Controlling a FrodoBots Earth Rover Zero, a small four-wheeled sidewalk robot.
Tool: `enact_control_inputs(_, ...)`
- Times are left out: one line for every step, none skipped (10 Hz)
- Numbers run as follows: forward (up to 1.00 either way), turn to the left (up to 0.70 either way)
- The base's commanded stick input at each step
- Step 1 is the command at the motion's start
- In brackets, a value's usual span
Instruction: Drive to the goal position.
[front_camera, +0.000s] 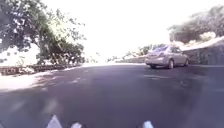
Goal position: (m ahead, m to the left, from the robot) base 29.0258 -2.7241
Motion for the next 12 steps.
enact_control_inputs(0.97, -0.18)
enact_control_inputs(0.97, -0.06)
enact_control_inputs(0.97, -0.07)
enact_control_inputs(0.97, -0.21)
enact_control_inputs(0.97, -0.34)
enact_control_inputs(0.97, -0.29)
enact_control_inputs(0.97, -0.22)
enact_control_inputs(0.98, -0.15)
enact_control_inputs(0.98, -0.08)
enact_control_inputs(0.98, -0.02)
enact_control_inputs(0.98, -0.09)
enact_control_inputs(0.98, -0.20)
